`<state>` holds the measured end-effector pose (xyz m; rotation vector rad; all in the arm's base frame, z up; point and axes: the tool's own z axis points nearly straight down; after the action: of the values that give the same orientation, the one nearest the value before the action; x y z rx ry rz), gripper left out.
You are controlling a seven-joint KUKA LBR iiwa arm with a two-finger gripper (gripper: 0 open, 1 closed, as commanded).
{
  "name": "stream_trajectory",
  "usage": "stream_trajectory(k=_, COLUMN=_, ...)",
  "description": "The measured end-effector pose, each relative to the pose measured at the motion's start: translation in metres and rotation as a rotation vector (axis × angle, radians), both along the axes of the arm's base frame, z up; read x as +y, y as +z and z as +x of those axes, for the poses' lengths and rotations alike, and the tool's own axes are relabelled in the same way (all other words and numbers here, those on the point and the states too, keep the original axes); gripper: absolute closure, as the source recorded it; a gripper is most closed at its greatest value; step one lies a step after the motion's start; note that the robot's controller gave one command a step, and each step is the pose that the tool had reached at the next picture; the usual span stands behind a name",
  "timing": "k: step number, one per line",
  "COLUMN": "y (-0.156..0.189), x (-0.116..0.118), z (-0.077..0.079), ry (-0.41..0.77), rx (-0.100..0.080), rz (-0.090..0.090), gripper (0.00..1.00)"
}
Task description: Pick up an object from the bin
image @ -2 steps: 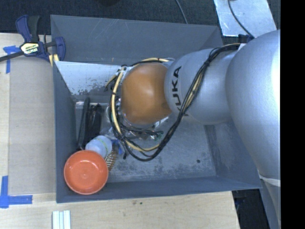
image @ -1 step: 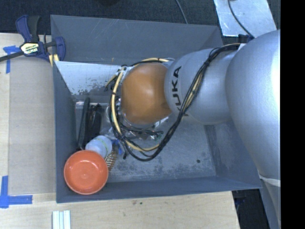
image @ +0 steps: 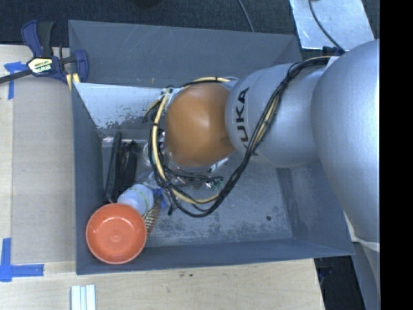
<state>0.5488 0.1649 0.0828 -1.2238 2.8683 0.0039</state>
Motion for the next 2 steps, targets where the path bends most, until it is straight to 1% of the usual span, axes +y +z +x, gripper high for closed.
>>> stream_trajectory(k=1, y=0.0280, x=0.0000, z=0.0013, ry=-0.003, rx=-0.005, rz=0.002, gripper=1.00)
stream_trajectory(k=2, y=0.0359, x=-0.0004, z=0.0016, ry=-0.005, rx=-0.007, rz=0.002, gripper=1.00)
